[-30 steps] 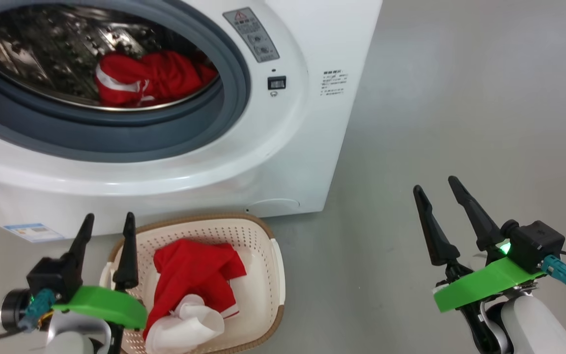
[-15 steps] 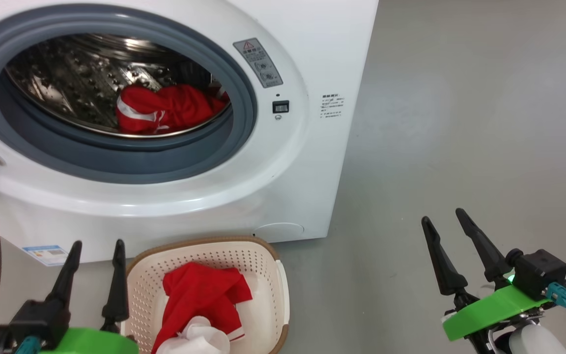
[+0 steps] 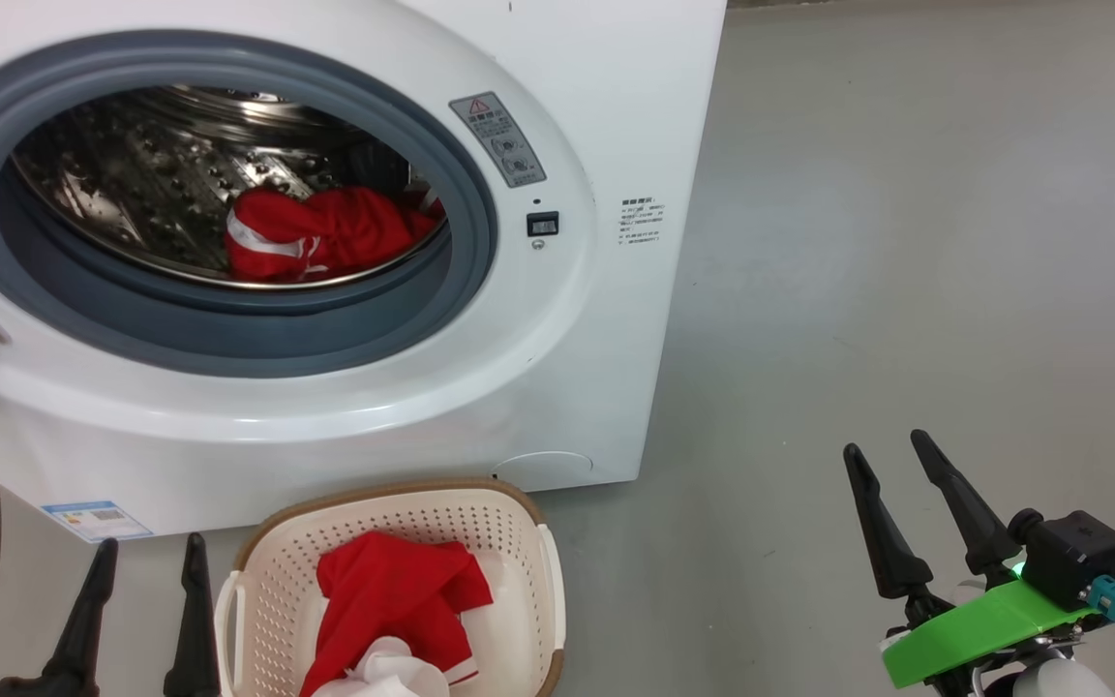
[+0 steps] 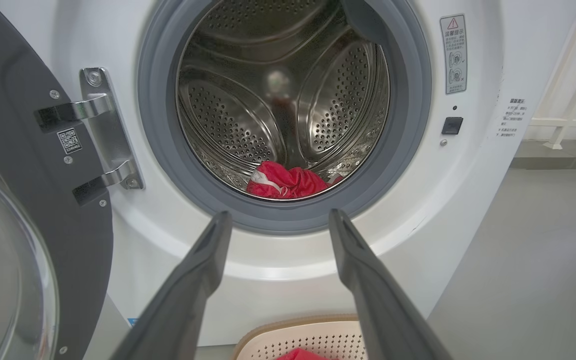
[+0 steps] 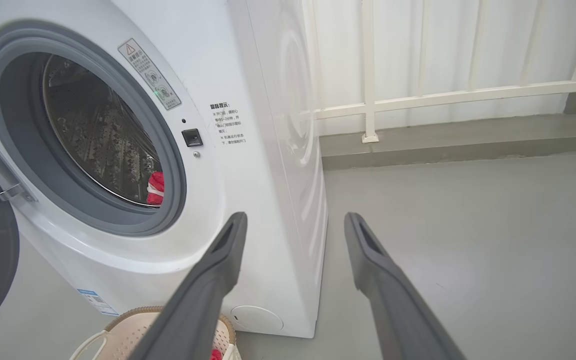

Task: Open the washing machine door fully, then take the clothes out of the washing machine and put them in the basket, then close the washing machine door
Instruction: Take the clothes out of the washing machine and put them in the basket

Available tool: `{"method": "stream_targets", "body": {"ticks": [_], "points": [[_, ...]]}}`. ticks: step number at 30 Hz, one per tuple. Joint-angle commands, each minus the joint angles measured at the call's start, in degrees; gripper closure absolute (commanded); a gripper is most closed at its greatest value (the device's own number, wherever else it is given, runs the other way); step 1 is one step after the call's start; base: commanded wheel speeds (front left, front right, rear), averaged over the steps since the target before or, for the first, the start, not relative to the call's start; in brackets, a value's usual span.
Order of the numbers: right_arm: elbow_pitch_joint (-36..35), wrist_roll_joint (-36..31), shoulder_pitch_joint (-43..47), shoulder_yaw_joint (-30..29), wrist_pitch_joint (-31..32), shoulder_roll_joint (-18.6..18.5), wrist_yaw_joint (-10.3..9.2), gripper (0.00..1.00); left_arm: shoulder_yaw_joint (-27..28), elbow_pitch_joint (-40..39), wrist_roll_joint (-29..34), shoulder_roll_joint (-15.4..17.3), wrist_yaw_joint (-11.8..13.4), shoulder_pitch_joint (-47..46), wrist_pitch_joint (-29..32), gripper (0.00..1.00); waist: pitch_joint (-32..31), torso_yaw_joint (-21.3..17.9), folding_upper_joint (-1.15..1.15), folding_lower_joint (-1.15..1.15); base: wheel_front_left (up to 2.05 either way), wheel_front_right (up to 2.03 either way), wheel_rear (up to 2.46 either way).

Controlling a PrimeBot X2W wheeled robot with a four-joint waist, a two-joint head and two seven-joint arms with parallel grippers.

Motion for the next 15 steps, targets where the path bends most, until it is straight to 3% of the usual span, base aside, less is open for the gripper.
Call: {"method": "stream_targets", "body": {"ticks": [1, 15], "points": [[-1.49, 0.24, 0.11, 0.95, -0.36, -0.36, 0.36, 0.00, 1.62, -1.99, -0.35, 0.35, 0.73, -0.43, -0.29, 0.00, 0.06, 0.06, 0.00, 0.00, 0.00, 0.00, 0.00], [-1.87, 0.15, -0.83, 0.79, -0.36, -0.22, 0.36, 0.00, 0.03, -2.14, -1.60, 0.32, 1.63, -1.19, -0.29, 0.00, 1.64, 0.05, 0.00, 0.00, 0.00, 0.00, 0.00]]}}
